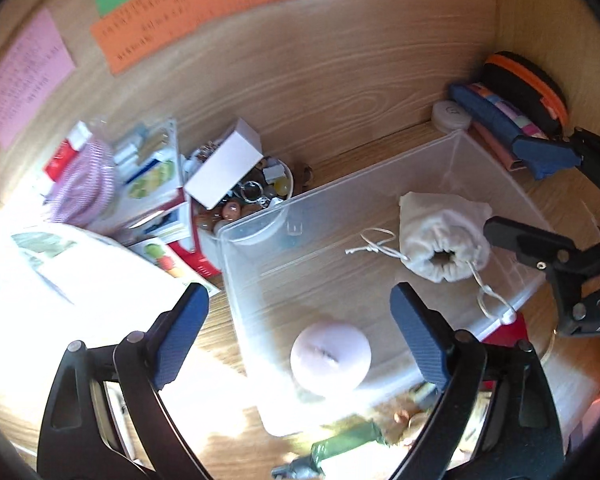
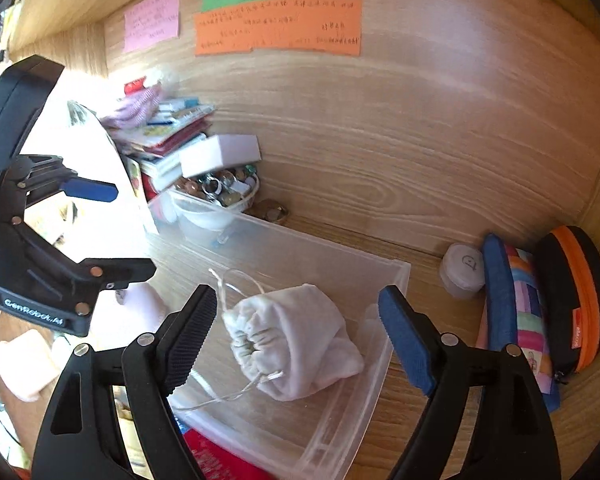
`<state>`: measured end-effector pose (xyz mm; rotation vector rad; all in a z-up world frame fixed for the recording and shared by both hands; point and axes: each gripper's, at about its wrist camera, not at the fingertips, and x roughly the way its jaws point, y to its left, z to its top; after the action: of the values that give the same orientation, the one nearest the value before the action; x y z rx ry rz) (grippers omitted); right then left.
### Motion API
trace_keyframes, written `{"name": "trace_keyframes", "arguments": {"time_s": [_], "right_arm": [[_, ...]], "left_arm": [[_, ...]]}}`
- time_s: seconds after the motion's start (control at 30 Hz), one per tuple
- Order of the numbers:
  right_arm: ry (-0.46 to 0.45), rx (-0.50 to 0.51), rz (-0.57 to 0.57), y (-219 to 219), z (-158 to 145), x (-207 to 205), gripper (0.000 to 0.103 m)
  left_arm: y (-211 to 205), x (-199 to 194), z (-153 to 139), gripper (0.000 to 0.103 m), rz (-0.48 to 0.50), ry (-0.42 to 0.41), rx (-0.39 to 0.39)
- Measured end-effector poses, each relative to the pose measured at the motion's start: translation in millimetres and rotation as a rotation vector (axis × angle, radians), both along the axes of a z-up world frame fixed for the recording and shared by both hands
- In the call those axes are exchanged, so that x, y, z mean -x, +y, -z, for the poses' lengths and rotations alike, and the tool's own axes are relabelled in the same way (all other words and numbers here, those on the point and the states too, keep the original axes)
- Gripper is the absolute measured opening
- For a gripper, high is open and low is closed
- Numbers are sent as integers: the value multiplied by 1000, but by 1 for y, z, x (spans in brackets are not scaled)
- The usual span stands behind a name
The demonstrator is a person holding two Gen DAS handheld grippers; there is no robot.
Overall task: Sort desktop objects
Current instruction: 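Release the pouch into the box with the right gripper while the left drops the lavender container in, then grasp the cream tub with the left gripper while the right grasps the beige sunscreen tube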
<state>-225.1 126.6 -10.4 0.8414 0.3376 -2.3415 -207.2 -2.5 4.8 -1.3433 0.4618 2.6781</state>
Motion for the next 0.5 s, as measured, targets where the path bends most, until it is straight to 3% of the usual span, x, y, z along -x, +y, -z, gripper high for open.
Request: {"name": "trace_keyframes", "arguments": {"time_s": [0.27,0.5], "right_arm": [[44,21,1,20,-24,-50,82],[58,37,1,33,-34,-87,82]], "left_arm": [[-8,-52,-21,93,-20,54,12],[-15,-94,-19,94,-47,80,26]]}}
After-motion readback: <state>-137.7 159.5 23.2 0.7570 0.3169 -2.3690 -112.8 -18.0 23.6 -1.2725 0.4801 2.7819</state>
